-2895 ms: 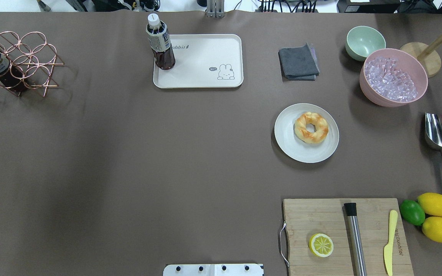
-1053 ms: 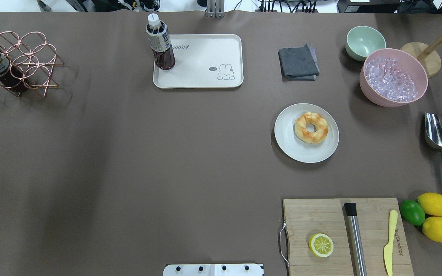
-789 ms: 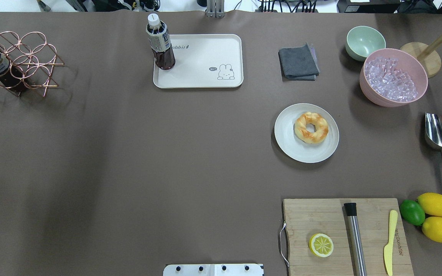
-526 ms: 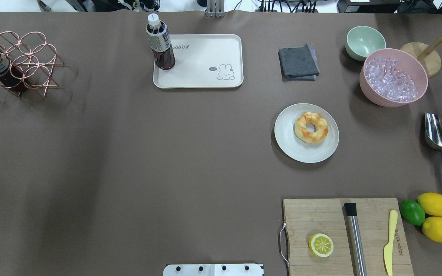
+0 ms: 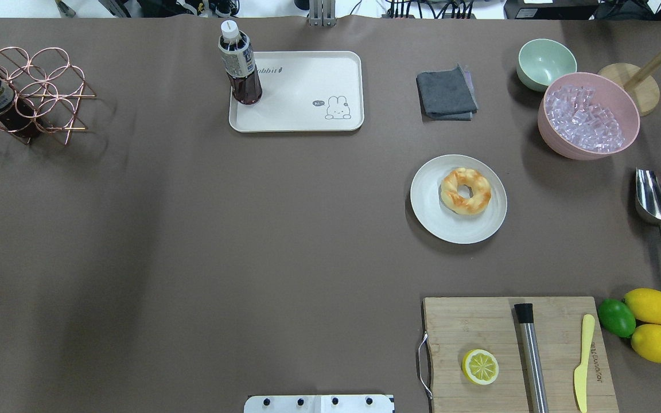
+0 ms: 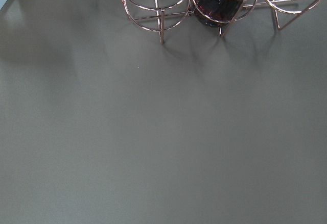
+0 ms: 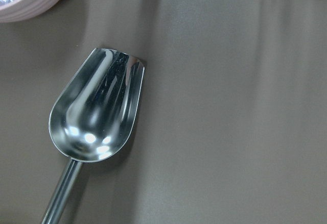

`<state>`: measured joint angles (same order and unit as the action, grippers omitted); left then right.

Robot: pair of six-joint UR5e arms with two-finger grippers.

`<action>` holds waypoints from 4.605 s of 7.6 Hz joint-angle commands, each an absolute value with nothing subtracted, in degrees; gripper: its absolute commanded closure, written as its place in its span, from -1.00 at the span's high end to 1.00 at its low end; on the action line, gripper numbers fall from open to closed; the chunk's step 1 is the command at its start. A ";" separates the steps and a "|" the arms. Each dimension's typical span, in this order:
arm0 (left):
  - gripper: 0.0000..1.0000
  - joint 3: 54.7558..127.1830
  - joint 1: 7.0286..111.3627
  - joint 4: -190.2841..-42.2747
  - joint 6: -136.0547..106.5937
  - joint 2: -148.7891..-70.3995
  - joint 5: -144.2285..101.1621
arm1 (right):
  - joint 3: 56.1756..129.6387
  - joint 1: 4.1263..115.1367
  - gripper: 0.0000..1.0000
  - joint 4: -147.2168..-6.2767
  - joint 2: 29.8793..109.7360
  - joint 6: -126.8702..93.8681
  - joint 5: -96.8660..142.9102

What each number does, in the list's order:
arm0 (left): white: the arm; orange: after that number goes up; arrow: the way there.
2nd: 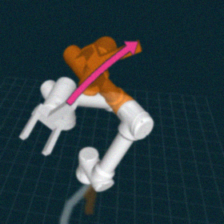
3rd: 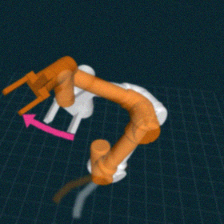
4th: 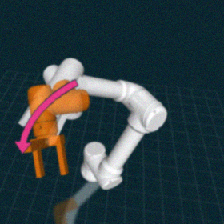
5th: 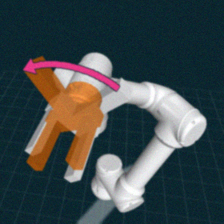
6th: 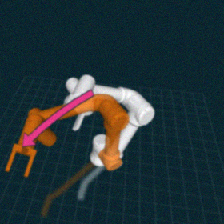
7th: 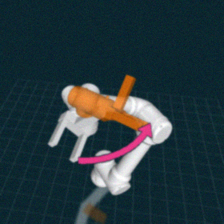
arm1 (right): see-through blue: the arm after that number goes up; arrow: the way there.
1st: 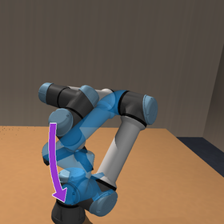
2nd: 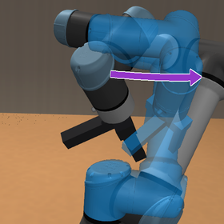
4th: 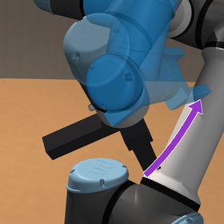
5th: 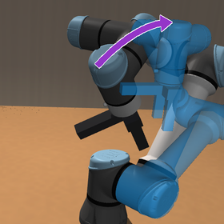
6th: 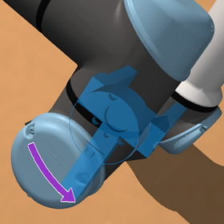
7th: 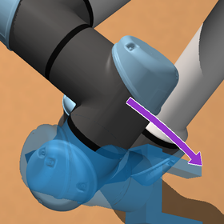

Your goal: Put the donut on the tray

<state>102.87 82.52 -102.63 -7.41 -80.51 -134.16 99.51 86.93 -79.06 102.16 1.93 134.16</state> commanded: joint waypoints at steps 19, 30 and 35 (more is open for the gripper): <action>0.95 103.54 82.62 -102.83 -7.82 -80.51 -135.61 | 101.25 85.79 1.00 -78.75 101.96 -4.73 138.32; 0.96 102.92 82.53 -102.92 -10.72 -80.77 -135.79 | 106.08 43.25 0.84 -52.29 90.35 -81.12 115.93; 0.96 102.74 82.53 -103.01 -10.72 -80.86 -135.79 | 104.25 37.80 0.57 -61.52 85.25 -83.06 111.45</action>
<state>102.80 82.53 -103.00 -10.72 -80.86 -135.79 105.59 38.81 -60.36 86.12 -82.66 112.07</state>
